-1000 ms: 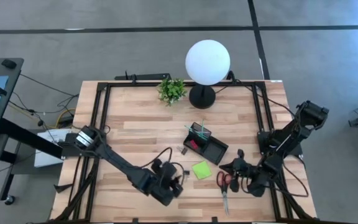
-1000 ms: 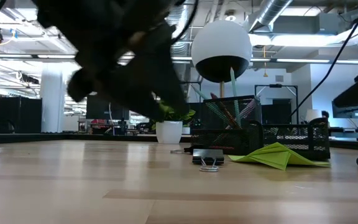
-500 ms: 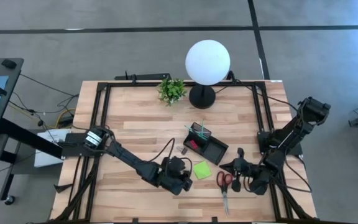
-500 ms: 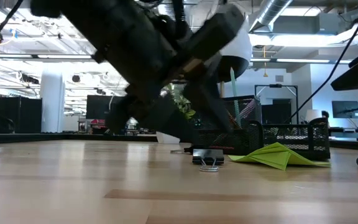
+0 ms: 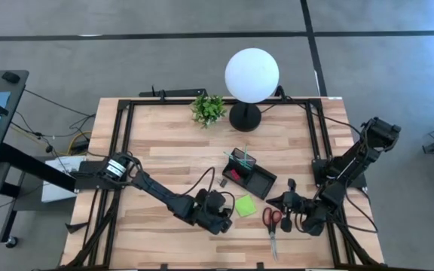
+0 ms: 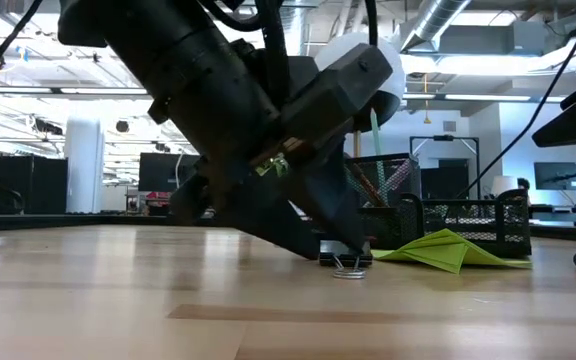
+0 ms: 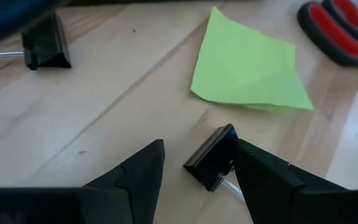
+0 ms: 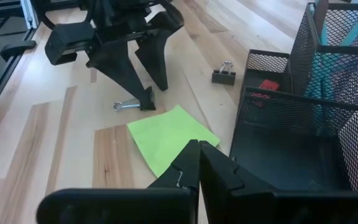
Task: Pick and place office supplies into organizer
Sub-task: Put the black binder clip into the desk organizer
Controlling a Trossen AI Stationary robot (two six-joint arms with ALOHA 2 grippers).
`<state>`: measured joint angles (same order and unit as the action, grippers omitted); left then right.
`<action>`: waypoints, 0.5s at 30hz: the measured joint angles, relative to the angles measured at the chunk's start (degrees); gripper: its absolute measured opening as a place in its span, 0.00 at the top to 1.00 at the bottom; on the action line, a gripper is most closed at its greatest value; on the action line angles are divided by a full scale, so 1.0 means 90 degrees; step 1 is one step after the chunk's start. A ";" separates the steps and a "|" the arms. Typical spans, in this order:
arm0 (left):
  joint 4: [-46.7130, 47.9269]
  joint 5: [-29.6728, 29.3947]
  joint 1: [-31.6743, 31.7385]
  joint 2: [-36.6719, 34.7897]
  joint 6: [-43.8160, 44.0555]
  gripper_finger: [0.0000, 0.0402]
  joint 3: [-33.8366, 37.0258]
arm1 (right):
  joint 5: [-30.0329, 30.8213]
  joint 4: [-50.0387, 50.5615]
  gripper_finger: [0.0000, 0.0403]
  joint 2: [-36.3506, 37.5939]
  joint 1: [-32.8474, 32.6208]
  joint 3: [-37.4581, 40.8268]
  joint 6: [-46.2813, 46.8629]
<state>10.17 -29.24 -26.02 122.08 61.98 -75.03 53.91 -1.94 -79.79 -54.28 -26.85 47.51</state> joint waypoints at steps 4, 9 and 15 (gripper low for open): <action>0.0502 0.0015 -0.0002 -0.0021 0.0014 0.53 -0.0016 | -0.0004 -0.0016 1.00 0.0000 0.0000 0.0000 0.0002; 0.0900 0.0004 -0.0005 -0.0058 -0.0280 0.53 -0.0032 | -0.0004 -0.0027 1.00 0.0000 0.0000 0.0000 0.0002; 0.3357 -0.0203 0.0000 -0.0299 -0.0246 0.55 -0.0465 | -0.0005 -0.0027 1.00 -0.0002 0.0000 0.0000 0.0002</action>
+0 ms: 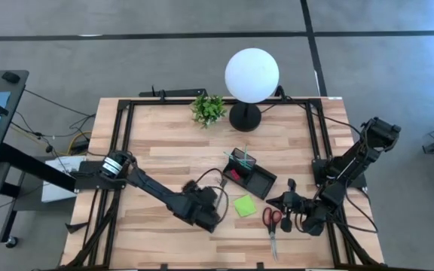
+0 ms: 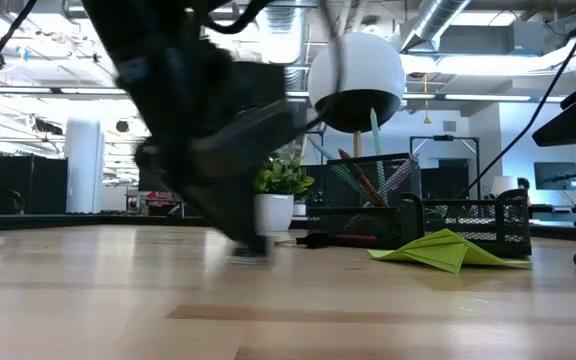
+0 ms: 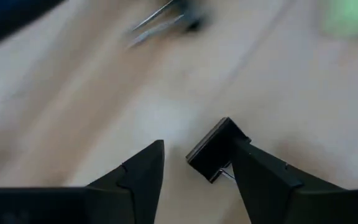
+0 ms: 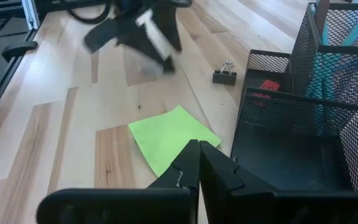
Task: Pick and place office supplies into organizer
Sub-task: Put the black binder clip into the desk organizer
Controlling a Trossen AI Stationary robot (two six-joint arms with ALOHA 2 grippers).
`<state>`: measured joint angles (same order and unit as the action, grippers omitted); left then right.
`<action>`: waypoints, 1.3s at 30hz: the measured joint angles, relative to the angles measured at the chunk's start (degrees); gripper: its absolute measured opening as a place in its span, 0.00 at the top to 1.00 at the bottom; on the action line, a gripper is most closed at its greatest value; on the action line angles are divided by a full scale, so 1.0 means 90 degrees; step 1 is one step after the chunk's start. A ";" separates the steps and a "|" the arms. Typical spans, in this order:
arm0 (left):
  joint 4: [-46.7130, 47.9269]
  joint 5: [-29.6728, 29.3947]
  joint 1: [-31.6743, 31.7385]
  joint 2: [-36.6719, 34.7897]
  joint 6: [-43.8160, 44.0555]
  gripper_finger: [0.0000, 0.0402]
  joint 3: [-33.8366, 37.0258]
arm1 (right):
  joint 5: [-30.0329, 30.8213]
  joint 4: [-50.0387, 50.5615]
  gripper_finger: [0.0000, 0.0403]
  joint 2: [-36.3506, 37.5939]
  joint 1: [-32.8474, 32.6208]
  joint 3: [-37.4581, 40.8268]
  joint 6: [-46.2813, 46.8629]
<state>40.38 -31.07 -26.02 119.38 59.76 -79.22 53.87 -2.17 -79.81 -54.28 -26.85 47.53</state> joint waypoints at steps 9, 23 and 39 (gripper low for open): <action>0.1480 -0.0177 -0.0026 -0.0218 0.0305 0.63 -0.0316 | 0.0000 0.0000 1.00 0.0000 0.0000 0.0000 0.0000; 0.1749 -0.0743 -0.0896 -0.0227 0.3483 0.70 -0.0328 | 0.0000 0.0000 1.00 0.0000 0.0000 0.0000 0.0000; 0.3133 -0.2256 -0.1557 -0.0230 0.5298 0.70 -0.0330 | 0.0001 -0.0005 1.00 0.0000 0.0000 0.0000 0.0003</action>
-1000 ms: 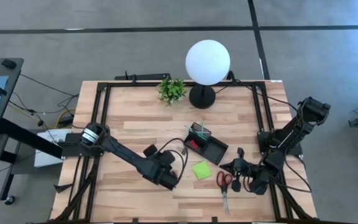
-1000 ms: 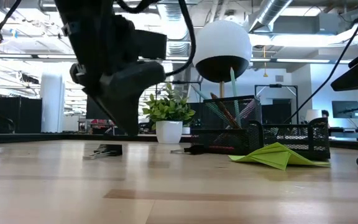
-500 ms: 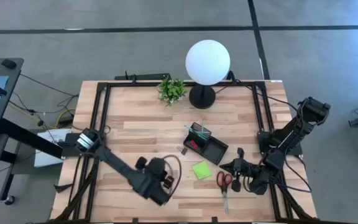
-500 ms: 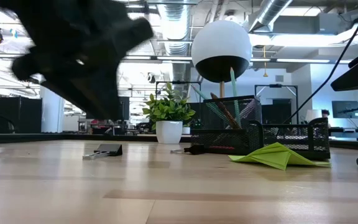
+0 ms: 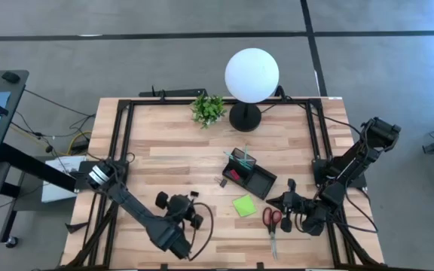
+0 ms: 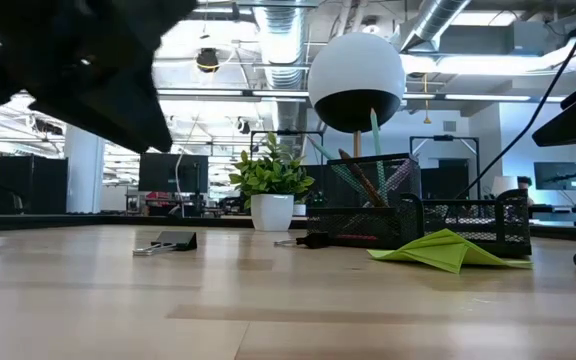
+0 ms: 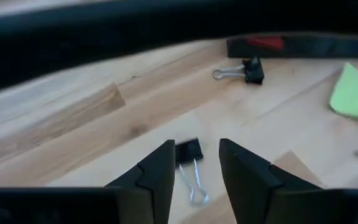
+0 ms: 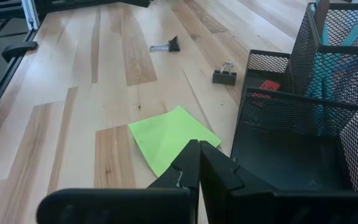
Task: Pick and place office supplies into organizer
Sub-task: Put the black binder clip into the desk organizer
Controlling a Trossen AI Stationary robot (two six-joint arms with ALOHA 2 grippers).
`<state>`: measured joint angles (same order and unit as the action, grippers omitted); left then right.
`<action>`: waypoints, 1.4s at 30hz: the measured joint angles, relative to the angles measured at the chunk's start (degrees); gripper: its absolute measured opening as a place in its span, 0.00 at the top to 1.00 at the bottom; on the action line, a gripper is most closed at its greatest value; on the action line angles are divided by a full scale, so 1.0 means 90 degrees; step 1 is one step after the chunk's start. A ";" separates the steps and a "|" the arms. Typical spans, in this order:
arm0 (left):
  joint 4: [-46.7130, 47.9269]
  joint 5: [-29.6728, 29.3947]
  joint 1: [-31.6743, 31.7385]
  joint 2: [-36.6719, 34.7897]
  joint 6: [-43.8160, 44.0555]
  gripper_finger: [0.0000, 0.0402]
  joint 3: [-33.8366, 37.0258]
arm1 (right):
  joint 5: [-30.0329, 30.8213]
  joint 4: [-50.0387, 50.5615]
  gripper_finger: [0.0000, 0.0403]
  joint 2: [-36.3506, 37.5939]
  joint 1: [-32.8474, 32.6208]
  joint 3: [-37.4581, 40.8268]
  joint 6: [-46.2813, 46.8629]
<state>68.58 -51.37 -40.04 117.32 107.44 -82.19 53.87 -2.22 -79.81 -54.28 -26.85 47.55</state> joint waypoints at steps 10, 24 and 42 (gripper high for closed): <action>-0.0898 0.0989 0.0622 0.0320 -0.0305 0.55 0.0215 | -0.0001 -0.0018 1.00 -0.0004 0.0000 0.0000 0.0000; -0.0828 0.0993 0.0821 0.0415 -0.0378 0.47 0.0206 | 0.0004 -0.0090 1.00 -0.0005 0.0000 0.0002 -0.0003; -0.1037 0.1367 0.1024 0.0737 -0.0334 0.47 0.0192 | 0.0011 -0.0045 1.00 -0.0002 0.0005 0.0002 -0.0004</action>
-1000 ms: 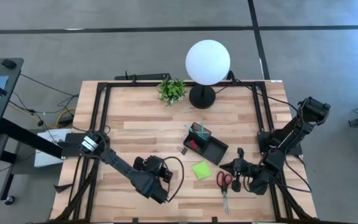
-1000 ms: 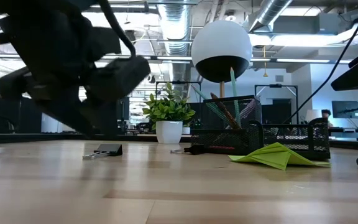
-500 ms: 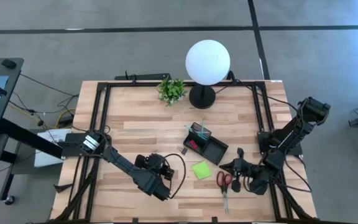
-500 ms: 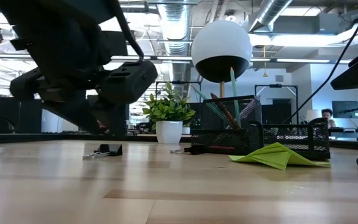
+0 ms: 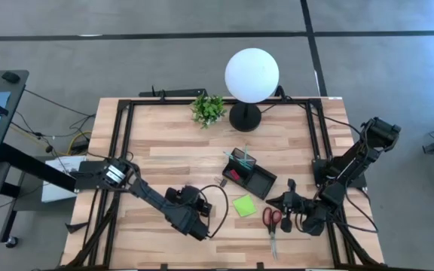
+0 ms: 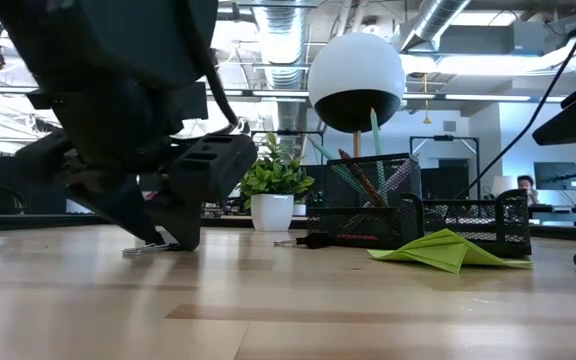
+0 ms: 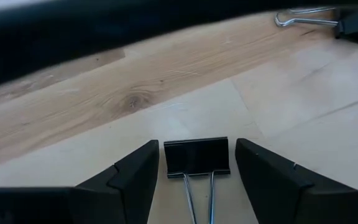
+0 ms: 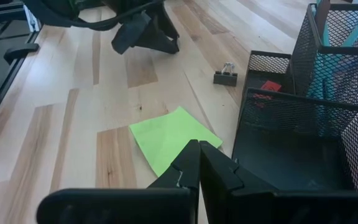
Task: Pick and place office supplies into organizer
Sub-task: Put the black binder clip into the desk organizer
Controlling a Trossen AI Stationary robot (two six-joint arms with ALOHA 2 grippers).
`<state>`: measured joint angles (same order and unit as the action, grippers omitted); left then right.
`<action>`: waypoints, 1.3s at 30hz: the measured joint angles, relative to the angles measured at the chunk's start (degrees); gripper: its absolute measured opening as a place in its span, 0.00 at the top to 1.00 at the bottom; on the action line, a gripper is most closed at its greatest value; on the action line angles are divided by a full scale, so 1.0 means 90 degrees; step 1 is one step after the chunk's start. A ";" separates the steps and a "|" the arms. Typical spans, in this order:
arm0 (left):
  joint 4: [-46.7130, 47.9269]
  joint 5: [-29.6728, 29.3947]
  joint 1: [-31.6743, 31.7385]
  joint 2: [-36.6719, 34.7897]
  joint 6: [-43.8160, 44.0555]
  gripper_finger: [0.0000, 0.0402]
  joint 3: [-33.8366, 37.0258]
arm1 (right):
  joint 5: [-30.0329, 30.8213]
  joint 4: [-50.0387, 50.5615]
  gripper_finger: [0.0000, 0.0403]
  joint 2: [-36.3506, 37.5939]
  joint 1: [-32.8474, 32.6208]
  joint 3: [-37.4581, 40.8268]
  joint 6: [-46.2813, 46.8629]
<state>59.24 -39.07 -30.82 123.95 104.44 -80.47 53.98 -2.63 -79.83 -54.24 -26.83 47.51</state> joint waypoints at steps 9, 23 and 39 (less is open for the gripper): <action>-0.0126 -0.0233 0.0021 0.0146 -0.0191 0.58 -0.0012 | -0.0002 0.0002 1.00 0.0000 0.0000 0.0000 0.0002; -0.0298 -0.1530 0.0399 0.0202 -0.1126 0.63 -0.0774 | 0.0004 0.0002 1.00 0.0000 0.0000 0.0000 0.0002; -0.4060 -0.0896 0.2134 0.0197 -0.6493 0.64 -0.1307 | 0.0005 0.0003 1.00 0.0000 0.0000 0.0000 -0.0001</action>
<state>22.70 -47.13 -11.62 125.73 46.00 -92.23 54.02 -2.60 -79.83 -54.24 -26.83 47.51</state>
